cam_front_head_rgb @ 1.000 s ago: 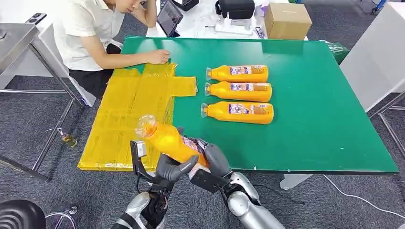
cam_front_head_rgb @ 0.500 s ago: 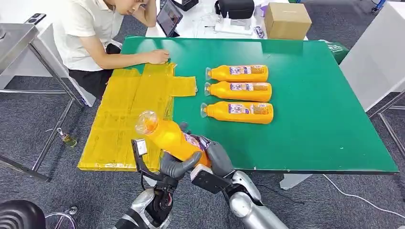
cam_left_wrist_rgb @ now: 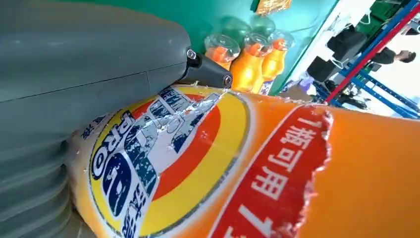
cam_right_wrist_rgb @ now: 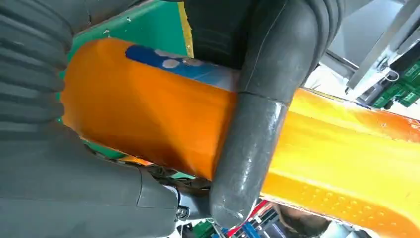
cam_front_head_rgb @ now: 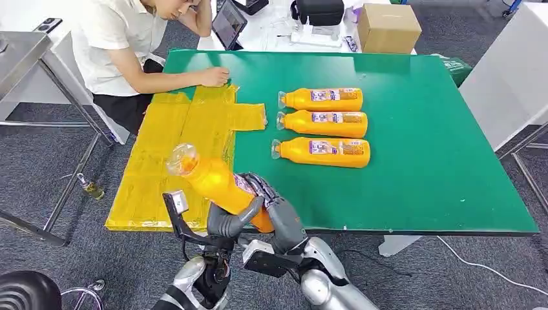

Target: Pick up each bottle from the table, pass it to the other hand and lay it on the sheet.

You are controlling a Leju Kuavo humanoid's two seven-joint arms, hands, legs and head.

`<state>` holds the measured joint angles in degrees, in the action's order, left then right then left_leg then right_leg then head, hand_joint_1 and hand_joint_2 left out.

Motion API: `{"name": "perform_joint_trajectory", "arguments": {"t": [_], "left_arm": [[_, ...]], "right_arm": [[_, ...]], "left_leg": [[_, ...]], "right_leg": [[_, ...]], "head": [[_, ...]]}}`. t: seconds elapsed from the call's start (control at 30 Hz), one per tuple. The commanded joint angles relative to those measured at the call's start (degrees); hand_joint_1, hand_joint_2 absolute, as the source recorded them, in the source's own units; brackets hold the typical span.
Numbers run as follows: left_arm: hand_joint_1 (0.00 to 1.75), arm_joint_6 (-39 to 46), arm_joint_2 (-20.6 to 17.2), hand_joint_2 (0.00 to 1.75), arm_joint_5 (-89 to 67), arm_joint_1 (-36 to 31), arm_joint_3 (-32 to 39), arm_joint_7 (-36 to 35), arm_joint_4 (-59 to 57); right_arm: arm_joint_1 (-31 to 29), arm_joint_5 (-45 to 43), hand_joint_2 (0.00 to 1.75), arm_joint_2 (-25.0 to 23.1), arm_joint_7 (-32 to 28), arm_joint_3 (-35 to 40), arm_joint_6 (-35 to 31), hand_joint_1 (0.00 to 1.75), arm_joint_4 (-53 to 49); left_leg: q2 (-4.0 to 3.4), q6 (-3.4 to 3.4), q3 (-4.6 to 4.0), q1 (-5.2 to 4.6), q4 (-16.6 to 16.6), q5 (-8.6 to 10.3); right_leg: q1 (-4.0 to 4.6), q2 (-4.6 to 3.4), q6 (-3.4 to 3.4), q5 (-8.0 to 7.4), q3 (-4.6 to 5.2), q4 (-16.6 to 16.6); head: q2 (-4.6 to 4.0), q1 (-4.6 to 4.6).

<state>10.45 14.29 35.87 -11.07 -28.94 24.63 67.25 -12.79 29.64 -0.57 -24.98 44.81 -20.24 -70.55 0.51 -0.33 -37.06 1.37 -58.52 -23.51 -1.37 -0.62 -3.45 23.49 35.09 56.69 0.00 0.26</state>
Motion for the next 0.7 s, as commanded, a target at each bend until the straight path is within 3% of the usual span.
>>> {"name": "perform_joint_trajectory", "arguments": {"t": [0.03,0.6,0.67,0.7], "left_arm": [[1.75,1.35,-0.45,1.75,-2.22,-1.08,1.54,1.62,1.74],[1.75,0.81,-1.1,1.75,-1.64,0.57,3.31,1.02,4.43],[1.75,7.37,-1.63,1.75,-6.13,-0.64,2.67,1.02,2.36],[1.75,13.15,-2.85,1.75,-12.14,-2.1,0.89,1.6,-0.06]], "right_arm": [[1.58,1.99,1.75,0.56,0.81,2.83,-2.14,0.0,3.66],[4.32,4.41,1.75,1.18,-1.35,-0.53,-7.4,0.0,2.99],[6.31,5.37,1.75,0.44,-3.77,-2.83,-13.41,0.0,0.99],[7.14,5.4,1.75,0.03,-4.72,-3.86,-16.61,0.0,-0.09]], "left_leg": [[0.02,0.1,0.4,0.02,0.06,-0.13],[0.03,0.06,0.15,0.0,0.06,-0.05],[0.04,0.12,0.45,0.0,0.1,-0.15],[0.08,0.06,0.15,0.0,0.07,-0.04]], "right_leg": [[0.08,0.14,0.21,0.14,-0.44,-0.08],[0.04,0.1,0.12,0.06,-0.17,-0.07],[0.07,0.16,0.23,0.16,-0.48,-0.11],[0.04,0.14,0.12,0.07,-0.18,-0.07]], "head": [[0.0,-0.02],[0.0,-0.02],[0.0,-0.02],[0.0,-0.04]]}}
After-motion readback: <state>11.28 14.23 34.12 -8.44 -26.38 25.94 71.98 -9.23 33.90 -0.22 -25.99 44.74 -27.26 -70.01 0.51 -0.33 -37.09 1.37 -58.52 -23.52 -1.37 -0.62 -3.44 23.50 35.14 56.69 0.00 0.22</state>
